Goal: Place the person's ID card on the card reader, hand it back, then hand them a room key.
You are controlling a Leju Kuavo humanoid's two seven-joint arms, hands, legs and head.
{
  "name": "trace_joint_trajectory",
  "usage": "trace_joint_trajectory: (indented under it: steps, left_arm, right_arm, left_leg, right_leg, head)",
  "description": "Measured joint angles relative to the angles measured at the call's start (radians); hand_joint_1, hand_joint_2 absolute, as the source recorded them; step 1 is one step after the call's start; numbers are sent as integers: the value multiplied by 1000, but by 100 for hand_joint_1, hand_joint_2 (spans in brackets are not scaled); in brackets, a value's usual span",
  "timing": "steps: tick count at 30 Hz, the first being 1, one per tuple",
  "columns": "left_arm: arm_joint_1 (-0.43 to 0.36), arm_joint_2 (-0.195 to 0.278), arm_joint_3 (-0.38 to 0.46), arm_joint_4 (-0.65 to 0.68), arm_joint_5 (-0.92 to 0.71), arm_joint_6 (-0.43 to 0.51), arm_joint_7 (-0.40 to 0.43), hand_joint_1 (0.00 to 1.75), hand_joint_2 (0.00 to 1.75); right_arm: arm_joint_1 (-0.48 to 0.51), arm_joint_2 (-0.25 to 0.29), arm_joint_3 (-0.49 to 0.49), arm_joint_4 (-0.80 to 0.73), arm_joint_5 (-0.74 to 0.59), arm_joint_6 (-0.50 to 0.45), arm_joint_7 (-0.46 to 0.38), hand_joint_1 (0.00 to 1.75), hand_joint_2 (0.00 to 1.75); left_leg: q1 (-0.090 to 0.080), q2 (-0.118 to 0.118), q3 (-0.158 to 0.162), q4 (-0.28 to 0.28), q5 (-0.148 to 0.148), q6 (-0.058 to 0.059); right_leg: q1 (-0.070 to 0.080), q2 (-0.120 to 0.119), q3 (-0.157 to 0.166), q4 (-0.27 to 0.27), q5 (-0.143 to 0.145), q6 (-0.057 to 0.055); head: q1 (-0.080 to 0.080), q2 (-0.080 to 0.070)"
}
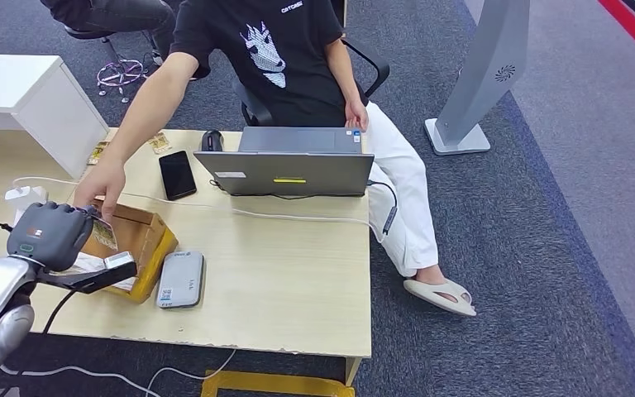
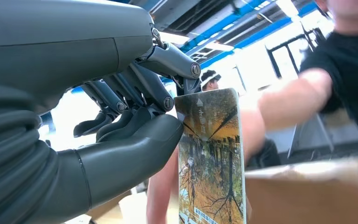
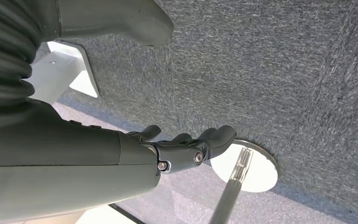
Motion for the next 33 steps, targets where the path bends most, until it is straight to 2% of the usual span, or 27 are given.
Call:
trace_joint_trajectory:
  steps: [10, 18, 22, 33]
  left_arm:
    - [-82, 10, 154, -51, 196, -1, 17, 175, 175]
    - [-84, 9, 191, -61, 200, -1, 17, 173, 175]
    - [-85, 6, 194, -65, 209, 6, 17, 0, 175]
    - [-95, -41, 197, -83, 225, 31, 21, 0, 175]
  right_arm:
    - [15, 0, -10, -4, 1, 0, -10, 0, 175]
    - [15, 0, -18, -4, 1, -2, -16, 0, 175]
    - [16, 0, -27, -4, 1, -6, -16, 0, 175]
    - [16, 0, -34, -4, 1, -9, -17, 0, 175]
  left_leg:
    - [0, 0, 0, 0, 0, 0]
    - [0, 1, 0, 0, 0, 0]
    - [0, 1, 0, 0, 0, 0]
    - [0, 1, 0, 0, 0, 0]
  right_leg:
    - [0, 0, 0, 0, 0, 0]
    - [0, 0, 0, 0, 0, 0]
    - [0, 1, 0, 0, 0, 0]
    - [0, 0, 0, 0, 0, 0]
  head:
    - [0, 0]
    - [0, 0]
    - [0, 0]
    - [0, 0]
